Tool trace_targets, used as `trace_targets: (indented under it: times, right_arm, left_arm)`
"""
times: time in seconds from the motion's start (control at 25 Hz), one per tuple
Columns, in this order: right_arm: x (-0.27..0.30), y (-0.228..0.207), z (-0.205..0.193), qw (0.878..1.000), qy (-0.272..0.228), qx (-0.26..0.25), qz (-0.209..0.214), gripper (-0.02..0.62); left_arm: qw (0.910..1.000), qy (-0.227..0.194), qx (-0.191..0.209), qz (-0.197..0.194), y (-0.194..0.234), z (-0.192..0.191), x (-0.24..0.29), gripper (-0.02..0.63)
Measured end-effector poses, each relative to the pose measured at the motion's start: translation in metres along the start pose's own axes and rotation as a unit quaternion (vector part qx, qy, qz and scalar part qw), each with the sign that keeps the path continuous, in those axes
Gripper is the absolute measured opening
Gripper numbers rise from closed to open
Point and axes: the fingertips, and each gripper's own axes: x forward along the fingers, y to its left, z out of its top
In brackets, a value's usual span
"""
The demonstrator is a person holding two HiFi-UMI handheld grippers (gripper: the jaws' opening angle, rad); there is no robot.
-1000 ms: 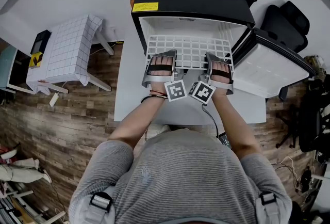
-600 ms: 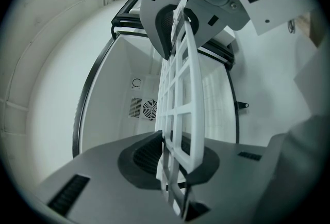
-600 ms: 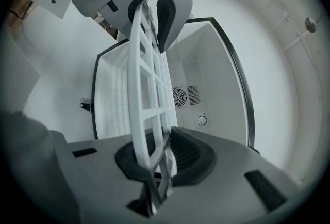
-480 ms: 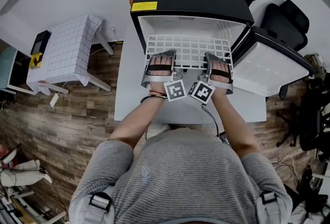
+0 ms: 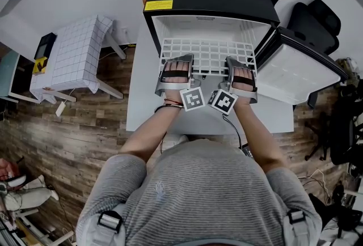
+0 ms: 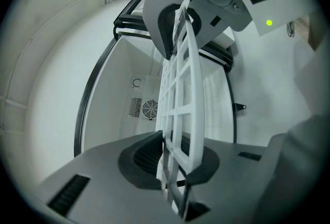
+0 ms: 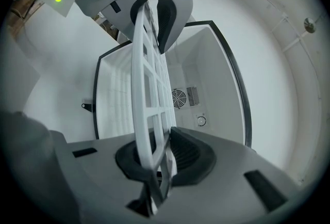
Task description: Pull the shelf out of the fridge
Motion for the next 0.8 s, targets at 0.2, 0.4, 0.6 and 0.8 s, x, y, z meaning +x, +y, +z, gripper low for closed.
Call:
trace_targets:
  times: [0.2,0.4,0.6,0.8]
  right_arm:
    - [-0.005,-0.003,0.000,1.000,0.003,-0.004,-0.002,0.043]
    - [-0.019,0.013,-0.002,1.000,-0.003,0.001,0.018,0.037]
    - [-0.033,0.017,-0.004,0.999,-0.011,-0.005,0.033,0.038]
    - [-0.041,0.018,-0.005,0.999,-0.022,-0.018,0.044,0.038]
  left_arm:
    - [1.0000,0.001,0.000,-0.009,-0.001,0.000,-0.005,0.048]
    - [0.9998,-0.006,0.012,-0.013,-0.004,0.003,-0.015,0.048]
    - [0.9950,-0.040,-0.051,-0.076,-0.031,0.015,-0.030,0.044]
    - [0.9942,-0.038,-0.055,-0.084,-0.036,0.015,-0.039,0.044]
